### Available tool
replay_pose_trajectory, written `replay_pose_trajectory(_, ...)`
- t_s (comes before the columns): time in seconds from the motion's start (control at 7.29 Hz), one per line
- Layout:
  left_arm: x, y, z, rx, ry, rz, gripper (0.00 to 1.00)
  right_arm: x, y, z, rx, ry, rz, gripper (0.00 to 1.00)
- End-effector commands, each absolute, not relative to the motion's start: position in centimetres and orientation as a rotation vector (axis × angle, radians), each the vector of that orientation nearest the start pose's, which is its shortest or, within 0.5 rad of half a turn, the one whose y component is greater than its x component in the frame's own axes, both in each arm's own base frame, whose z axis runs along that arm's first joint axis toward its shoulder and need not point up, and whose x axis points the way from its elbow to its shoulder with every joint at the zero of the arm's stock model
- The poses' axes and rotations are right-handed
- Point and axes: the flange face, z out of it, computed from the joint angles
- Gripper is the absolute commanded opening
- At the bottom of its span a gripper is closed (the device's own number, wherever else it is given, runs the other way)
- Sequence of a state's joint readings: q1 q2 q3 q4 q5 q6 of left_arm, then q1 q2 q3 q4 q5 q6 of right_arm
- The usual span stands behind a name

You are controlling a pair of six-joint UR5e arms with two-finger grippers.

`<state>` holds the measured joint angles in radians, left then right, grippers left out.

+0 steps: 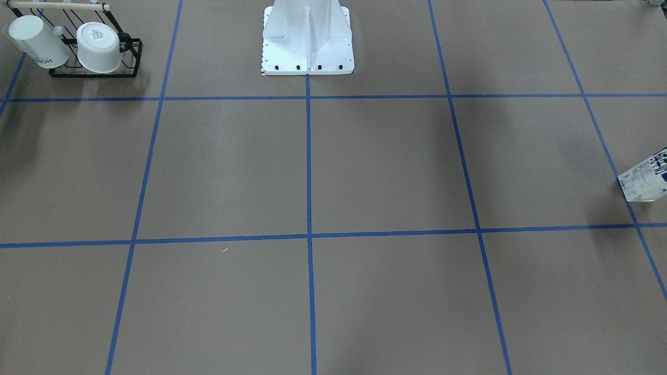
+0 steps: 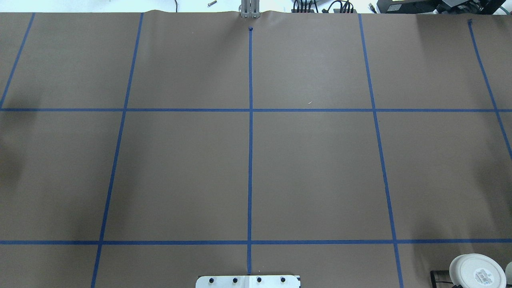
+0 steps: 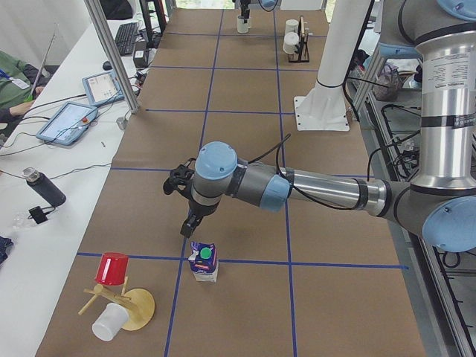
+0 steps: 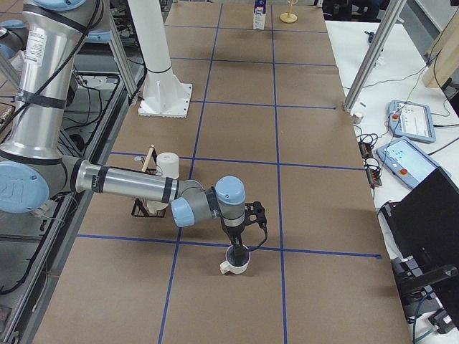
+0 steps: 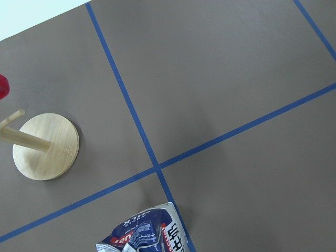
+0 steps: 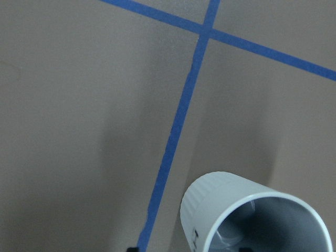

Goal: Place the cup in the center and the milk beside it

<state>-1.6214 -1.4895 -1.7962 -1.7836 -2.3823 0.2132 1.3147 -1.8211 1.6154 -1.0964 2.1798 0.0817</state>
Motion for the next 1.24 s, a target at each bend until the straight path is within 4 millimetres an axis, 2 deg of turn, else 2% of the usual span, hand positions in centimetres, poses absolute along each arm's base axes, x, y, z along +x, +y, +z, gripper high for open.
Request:
replay_pose_trajectory(0.0,-8.5,-46.7,55.9,0.441,0.754,0.297,0.99,-3.7,-40.2,71.1,0.149,-0.611,-0.283,0.00)
replay_pose_trajectory(0.14,-8.5,-46.7,55.8,0.443,0.753,0.298,0.99,-3.8,-40.7,70.6,0.168,-0.609,-0.303,0.00)
replay_pose_trajectory(0.27,-8.5,-46.8,55.8,0.443,0.753,0.298,0.99,-3.9,-41.1,68.9,0.202,-0.613,-0.315,0.00)
replay_pose_trajectory(0.41,-8.5,-46.7,55.9,0.442,0.754,0.297,0.99,-4.0,-41.8,66.0,0.249,-0.633,-0.326,0.00)
replay_pose_trajectory(0.55,-8.5,-46.7,56.1,0.439,0.754,0.296,0.99,-4.0,-42.9,62.4,0.318,-0.642,-0.335,0.00)
replay_pose_trajectory(0.69,-8.5,-46.7,56.1,0.439,0.754,0.296,0.99,-4.6,-44.8,58.3,0.392,-0.669,-0.347,0.00)
replay_pose_trajectory(0.82,-8.5,-46.7,56.1,0.437,0.754,0.295,0.99,-6.2,-48.4,54.2,0.456,-0.736,-0.387,0.00)
replay_pose_trajectory(0.96,-8.6,-46.7,56.3,0.435,0.754,0.293,0.99,-9.2,-51.7,49.0,0.486,-0.819,-0.444,0.00)
replay_pose_trajectory(1.1,-8.5,-46.8,56.4,0.433,0.755,0.293,0.99,-13.6,-53.4,43.2,0.430,-0.931,-0.402,0.00)
